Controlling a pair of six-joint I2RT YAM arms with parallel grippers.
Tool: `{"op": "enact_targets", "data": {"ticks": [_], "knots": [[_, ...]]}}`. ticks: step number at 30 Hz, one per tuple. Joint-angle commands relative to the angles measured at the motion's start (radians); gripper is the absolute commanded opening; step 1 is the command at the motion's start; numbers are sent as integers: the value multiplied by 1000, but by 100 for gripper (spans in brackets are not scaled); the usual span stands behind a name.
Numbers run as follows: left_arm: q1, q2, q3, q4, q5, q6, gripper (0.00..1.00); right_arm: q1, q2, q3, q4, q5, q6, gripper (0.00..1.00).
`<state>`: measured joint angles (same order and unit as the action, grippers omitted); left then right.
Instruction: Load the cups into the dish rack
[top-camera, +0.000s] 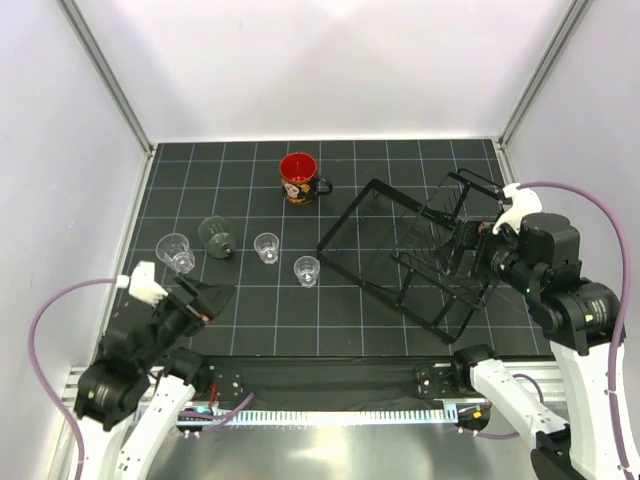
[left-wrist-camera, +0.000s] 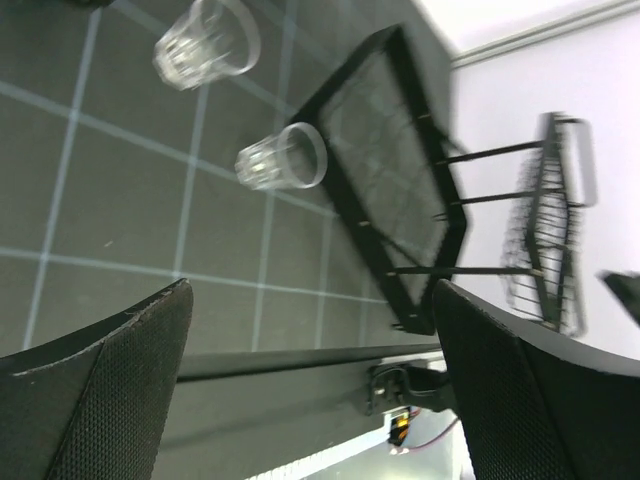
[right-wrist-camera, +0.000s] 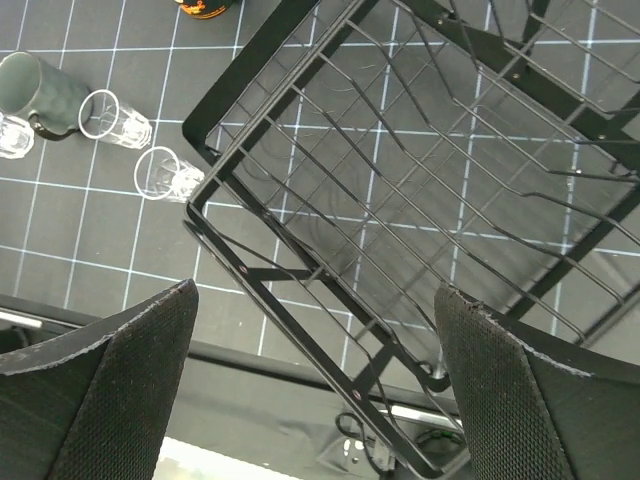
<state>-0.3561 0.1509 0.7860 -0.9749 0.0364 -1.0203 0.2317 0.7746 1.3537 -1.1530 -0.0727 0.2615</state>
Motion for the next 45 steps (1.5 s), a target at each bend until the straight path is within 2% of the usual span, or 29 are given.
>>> {"op": "enact_targets", "data": {"ticks": [1, 7, 10, 13, 14, 18, 20, 27, 33, 37, 43, 45], "knots": [[-3, 110, -17, -9, -17, -8, 97, 3, -3, -14, -4, 34, -47, 100], [-3, 434, 15, 56, 14, 37, 86, 3, 29, 1, 18, -90, -80, 100], [-12, 562, 53, 79, -30, 65, 81, 8, 40, -1, 38, -61, -91, 100], [-95, 654, 102, 107, -136, 52, 79, 26, 75, 33, 24, 34, -93, 100], [-168, 718, 126, 116, -203, 45, 79, 46, 96, 51, 13, 53, -94, 100], [-315, 913, 194, 191, -266, 34, 78, 96, 126, 78, -13, 145, -108, 100], [-351, 1004, 216, 203, -308, 25, 79, 106, 120, 70, -13, 149, -107, 100], [-374, 1171, 259, 315, -346, -6, 76, 112, 80, 41, 1, 96, -114, 100], [-374, 1294, 340, 320, -398, -4, 74, 113, 61, 88, -20, 48, -116, 100], [-374, 1398, 380, 323, -392, 3, 68, 118, 49, 93, -30, 47, -123, 100], [-373, 1425, 378, 320, -408, -15, 65, 132, 34, 64, -21, 63, -127, 100], [-373, 1428, 369, 326, -406, -15, 59, 136, 26, 58, -11, 115, -105, 100]]}}
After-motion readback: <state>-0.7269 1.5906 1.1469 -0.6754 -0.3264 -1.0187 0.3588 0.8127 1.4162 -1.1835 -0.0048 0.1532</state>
